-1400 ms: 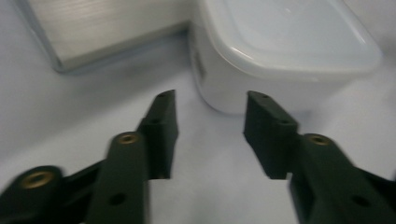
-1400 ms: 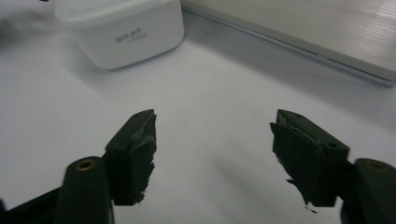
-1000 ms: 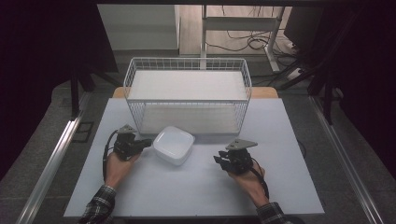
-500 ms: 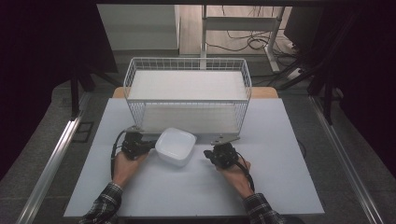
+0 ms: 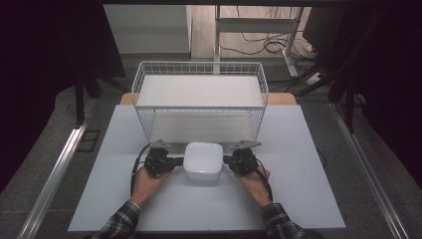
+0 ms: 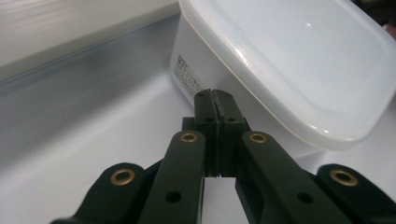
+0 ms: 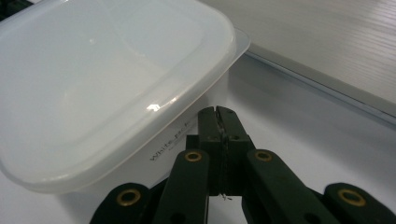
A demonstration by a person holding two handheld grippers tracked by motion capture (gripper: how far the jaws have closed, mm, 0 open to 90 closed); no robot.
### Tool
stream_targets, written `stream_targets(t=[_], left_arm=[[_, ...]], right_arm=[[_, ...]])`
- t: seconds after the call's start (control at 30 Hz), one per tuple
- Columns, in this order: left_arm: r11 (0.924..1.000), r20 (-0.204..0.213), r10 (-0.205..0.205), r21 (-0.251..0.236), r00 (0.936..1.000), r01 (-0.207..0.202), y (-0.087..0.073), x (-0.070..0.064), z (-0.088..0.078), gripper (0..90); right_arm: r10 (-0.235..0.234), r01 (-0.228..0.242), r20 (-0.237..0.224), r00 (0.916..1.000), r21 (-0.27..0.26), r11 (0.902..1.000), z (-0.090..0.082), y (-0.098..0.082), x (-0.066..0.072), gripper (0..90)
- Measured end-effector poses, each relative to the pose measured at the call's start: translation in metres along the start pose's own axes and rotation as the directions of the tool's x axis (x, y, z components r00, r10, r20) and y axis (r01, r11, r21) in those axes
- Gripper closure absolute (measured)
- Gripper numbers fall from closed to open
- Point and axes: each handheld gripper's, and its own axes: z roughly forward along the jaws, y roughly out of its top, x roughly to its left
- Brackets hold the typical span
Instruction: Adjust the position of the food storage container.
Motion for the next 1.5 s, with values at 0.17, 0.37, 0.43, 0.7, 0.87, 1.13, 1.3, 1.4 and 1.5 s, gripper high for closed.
stream_targets(t=[0.17,0.37,0.43,0.7,0.87,1.13,1.3,1.4,1.5], left_arm=[[0.9995,-0.017,0.021,0.023,0.9996,-0.021,-0.004,-0.009,-0.004,90.0],[0.9988,-0.022,0.03,0.039,0.9993,-0.03,-0.011,-0.018,-0.012,90.0],[0.9988,-0.024,0.03,0.04,0.9993,-0.029,-0.013,-0.021,-0.013,90.0],[0.9983,0.005,0.027,0.051,0.9996,-0.027,-0.021,-0.035,-0.016,90.0],[0.9985,0.013,0.027,0.047,0.9995,-0.028,-0.025,-0.041,-0.016,90.0],[0.9985,-0.027,0.055,0.001,0.9981,-0.055,-0.03,-0.039,-0.034,79.0],[0.9968,-0.072,0.077,-0.015,0.9944,-0.078,-0.036,-0.048,-0.041,48.9],[0.9953,-0.083,0.095,-0.011,0.992,-0.096,-0.04,-0.049,-0.039,33.9],[0.9954,-0.078,0.095,0.014,0.9924,-0.095,-0.044,-0.051,-0.036,24.1]], right_arm=[[0.0,0.0,0.006,1.0,0.02,0.9998,-0.004,-0.001,0.003,89.5],[-0.02,0.021,-0.005,0.9998,0.042,0.9989,-0.009,-0.006,0.014,89.5],[-0.028,0.028,-0.003,0.9996,0.052,0.9982,-0.013,-0.008,0.019,89.5],[-0.047,0.047,-0.001,0.9989,0.076,0.996,-0.028,-0.019,0.029,89.5],[-0.03,0.03,0.0,0.9995,0.081,0.9963,-0.038,-0.023,0.031,89.4],[0.004,-0.003,-0.039,0.9992,0.021,0.9998,-0.05,-0.025,0.022,88.2],[-0.04,0.04,-0.027,0.9988,-0.004,0.9992,-0.064,-0.033,0.019,65.4],[-0.029,0.029,-0.029,0.9992,0.004,0.9996,-0.068,-0.036,0.016,52.7],[0.01,-0.011,-0.046,0.9989,-0.013,0.9999,-0.069,-0.039,0.009,33.7]])
